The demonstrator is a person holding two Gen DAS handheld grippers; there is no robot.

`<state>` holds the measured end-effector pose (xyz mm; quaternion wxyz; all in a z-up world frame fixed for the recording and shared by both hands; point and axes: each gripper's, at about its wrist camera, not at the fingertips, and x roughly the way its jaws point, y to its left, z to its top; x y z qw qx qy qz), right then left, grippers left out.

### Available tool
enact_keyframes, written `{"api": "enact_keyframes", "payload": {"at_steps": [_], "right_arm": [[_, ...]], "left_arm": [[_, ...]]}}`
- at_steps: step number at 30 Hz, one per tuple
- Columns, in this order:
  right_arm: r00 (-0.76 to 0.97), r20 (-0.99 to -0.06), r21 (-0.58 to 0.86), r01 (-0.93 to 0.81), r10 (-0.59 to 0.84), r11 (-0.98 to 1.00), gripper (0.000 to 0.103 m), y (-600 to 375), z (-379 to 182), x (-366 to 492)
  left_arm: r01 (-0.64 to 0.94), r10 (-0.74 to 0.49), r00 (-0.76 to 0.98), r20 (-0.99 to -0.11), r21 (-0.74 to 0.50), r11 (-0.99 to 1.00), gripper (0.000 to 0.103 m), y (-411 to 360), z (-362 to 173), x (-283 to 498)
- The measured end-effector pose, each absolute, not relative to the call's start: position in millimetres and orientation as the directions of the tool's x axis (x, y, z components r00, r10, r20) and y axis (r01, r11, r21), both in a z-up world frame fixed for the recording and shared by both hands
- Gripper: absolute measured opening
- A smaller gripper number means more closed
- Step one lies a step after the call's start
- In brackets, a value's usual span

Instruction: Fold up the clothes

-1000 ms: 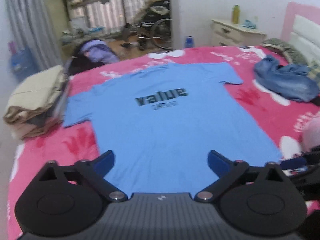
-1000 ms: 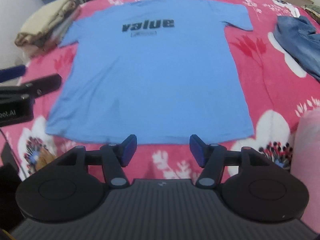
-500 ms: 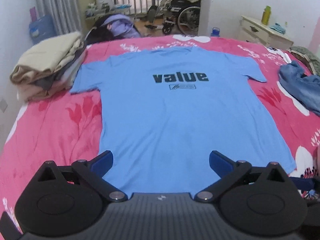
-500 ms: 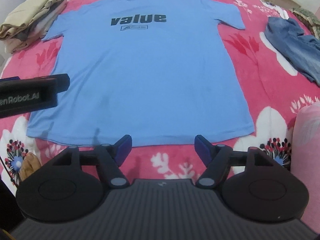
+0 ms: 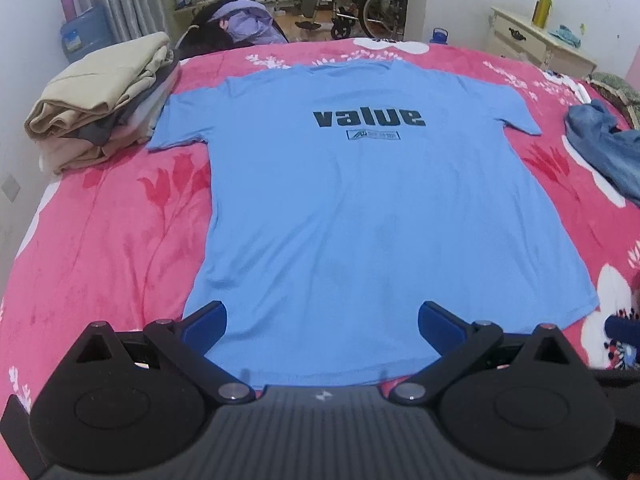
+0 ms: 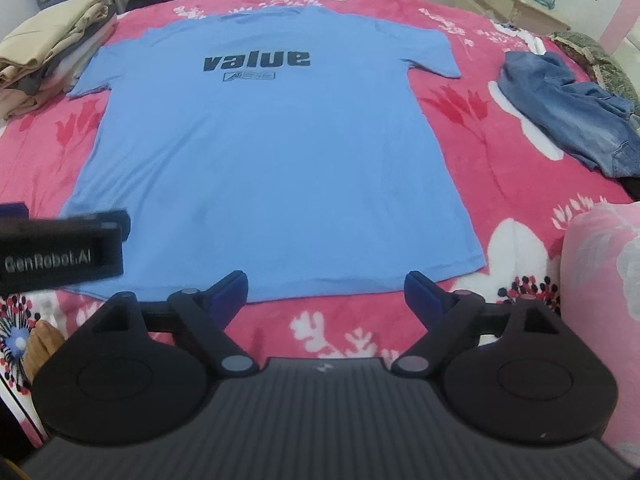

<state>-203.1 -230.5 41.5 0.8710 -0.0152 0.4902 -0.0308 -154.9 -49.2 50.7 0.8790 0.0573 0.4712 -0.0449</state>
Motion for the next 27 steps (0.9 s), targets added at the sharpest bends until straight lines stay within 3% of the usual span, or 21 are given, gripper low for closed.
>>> {"api": "enact_keyframes", "payload": {"at_steps": [27], "right_arm": [[0.492, -0.865, -0.081, 0.06, -0.1, 0.995, 0.089, -235.1, 36.2, -199.4]], "left_arm": [[0.134, -0.007, 0.561, -0.828, 0.082, 0.988, 0.101, -52.3, 48.3, -156.6]]}}
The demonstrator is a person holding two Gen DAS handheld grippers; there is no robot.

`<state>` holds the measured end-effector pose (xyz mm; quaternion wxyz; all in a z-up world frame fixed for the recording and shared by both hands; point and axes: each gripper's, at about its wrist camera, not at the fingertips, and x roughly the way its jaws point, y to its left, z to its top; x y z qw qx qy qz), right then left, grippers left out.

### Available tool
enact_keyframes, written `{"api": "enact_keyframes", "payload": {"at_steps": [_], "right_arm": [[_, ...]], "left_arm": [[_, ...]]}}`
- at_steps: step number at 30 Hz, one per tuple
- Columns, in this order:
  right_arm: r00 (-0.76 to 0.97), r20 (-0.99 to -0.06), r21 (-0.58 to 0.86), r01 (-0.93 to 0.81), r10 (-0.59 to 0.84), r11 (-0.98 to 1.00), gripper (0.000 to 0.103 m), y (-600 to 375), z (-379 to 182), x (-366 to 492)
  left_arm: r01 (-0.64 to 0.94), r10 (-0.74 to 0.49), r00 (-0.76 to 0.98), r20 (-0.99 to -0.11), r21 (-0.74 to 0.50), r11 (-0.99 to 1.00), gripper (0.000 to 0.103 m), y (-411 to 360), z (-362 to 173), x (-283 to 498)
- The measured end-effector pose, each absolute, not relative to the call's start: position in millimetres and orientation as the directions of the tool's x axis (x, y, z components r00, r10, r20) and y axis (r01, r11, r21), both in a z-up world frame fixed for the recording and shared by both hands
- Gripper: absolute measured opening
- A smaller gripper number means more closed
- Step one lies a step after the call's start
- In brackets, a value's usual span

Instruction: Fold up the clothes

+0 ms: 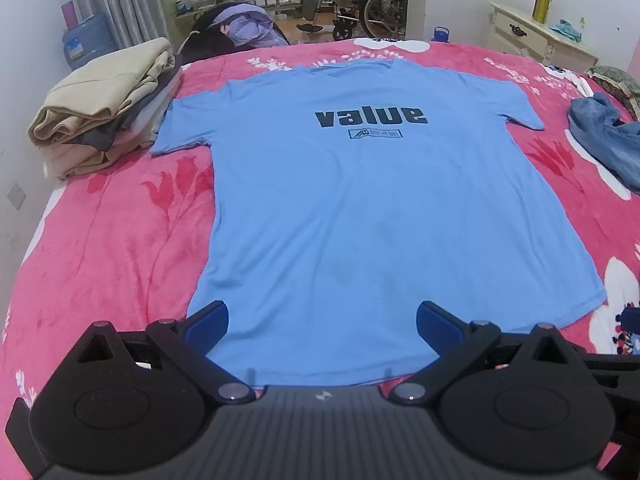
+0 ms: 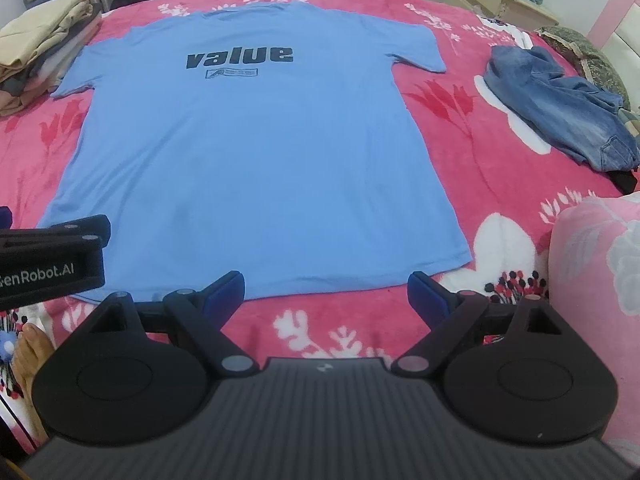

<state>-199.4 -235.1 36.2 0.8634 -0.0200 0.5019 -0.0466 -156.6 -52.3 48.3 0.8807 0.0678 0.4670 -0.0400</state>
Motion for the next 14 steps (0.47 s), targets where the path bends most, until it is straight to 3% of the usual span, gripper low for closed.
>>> {"api": "enact_keyframes", "payload": {"at_steps": [14], "right_arm": [[0.484, -0.869, -0.09, 0.057, -0.106, 0.994, 0.089, -236.2, 34.7, -199.0]], "left_arm": [[0.138, -0.008, 0.551, -0.834, 0.082, 0.987, 0.101, -50.1, 44.9, -156.0]]}}
